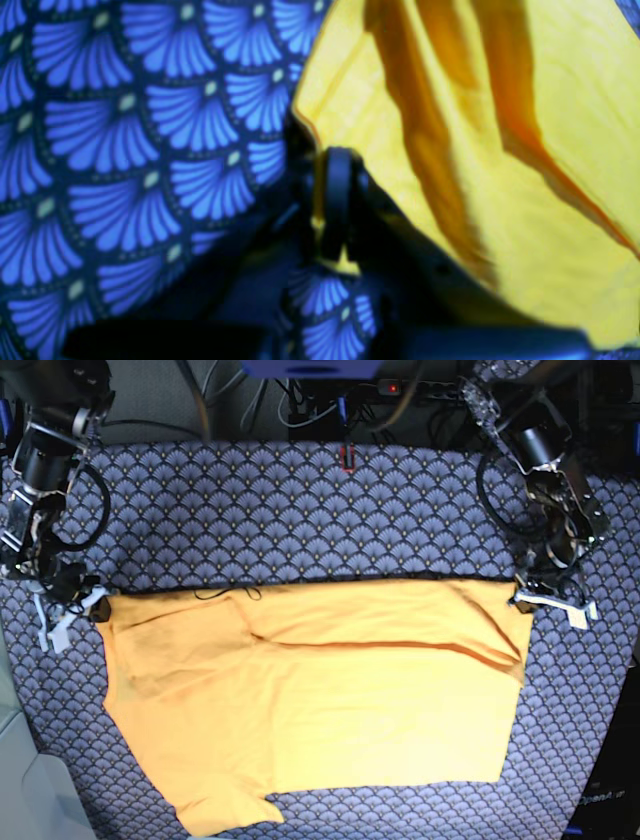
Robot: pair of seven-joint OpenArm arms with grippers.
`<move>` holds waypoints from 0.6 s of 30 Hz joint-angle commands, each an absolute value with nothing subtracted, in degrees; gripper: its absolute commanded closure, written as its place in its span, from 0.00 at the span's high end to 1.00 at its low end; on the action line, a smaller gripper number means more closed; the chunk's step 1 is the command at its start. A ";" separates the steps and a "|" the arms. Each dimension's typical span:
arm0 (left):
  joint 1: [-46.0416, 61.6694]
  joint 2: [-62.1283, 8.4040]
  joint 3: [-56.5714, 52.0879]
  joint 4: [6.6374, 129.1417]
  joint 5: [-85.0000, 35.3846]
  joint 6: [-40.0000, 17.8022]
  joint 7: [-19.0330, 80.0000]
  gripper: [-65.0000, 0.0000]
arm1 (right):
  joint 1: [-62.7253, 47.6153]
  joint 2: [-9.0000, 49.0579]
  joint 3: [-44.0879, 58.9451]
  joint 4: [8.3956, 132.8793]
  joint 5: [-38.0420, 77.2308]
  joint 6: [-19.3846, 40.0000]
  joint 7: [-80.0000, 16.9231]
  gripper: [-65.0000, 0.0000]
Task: Fold the T-shirt properly
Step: 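Lower the folded edge onto the shirt with both grippers, then drag the folded shirt toward the robot with both grippers, then release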
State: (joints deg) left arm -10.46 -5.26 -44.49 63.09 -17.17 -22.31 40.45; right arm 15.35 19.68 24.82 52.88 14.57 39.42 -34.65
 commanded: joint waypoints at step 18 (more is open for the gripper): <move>-5.93 -5.41 -44.88 83.91 -16.84 -22.37 57.71 0.00 | -0.75 18.42 27.82 77.49 13.85 40.00 -38.11 0.00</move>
State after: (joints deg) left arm -5.30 -4.71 -44.75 82.78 -16.49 -22.26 58.50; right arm -1.43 17.10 27.29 76.62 13.72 40.25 -38.83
